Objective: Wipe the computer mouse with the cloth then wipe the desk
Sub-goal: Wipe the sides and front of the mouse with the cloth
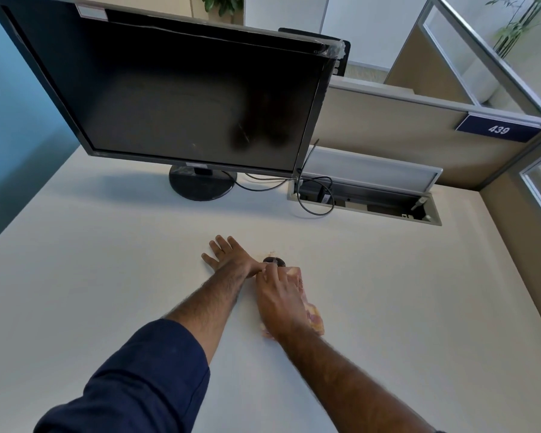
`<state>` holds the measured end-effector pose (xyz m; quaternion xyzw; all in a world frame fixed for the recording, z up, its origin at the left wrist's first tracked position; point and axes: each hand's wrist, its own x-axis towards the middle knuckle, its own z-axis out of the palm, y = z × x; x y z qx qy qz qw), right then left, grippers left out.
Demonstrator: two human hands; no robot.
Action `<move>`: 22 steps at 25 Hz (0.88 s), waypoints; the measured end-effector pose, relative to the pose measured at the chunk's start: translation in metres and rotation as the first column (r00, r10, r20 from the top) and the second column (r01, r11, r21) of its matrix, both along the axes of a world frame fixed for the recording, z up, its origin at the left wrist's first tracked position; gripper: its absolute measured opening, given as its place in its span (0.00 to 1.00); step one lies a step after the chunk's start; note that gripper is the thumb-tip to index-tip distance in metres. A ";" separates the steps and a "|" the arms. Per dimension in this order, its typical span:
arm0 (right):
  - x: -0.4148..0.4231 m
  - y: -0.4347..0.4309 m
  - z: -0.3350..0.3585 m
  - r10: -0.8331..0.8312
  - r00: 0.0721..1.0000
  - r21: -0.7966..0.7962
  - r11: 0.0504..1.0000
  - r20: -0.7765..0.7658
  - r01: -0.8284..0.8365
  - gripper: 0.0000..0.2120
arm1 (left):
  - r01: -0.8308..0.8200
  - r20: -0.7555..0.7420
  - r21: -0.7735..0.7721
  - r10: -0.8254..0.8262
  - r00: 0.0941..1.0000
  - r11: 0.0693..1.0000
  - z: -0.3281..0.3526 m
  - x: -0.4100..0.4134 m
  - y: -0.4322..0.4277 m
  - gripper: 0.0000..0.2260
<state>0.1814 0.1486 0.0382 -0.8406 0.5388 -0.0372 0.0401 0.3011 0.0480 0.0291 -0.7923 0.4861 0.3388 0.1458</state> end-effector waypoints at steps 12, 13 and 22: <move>0.006 0.016 -0.010 0.040 0.992 0.043 0.998 -0.116 -0.035 0.15 | 0.029 -0.016 -0.086 -0.030 0.999 0.996 0.000 0.000 -0.005 0.68; 0.003 0.020 -0.011 0.037 0.994 0.058 0.998 -0.103 -0.031 0.16 | 0.022 -0.029 -0.088 -0.025 0.999 0.996 -0.001 0.000 -0.005 0.68; -0.023 0.022 -0.005 -0.154 0.986 0.112 0.983 0.067 0.145 0.08 | 0.020 -0.037 -0.080 -0.023 0.999 0.997 -0.003 0.001 -0.003 0.67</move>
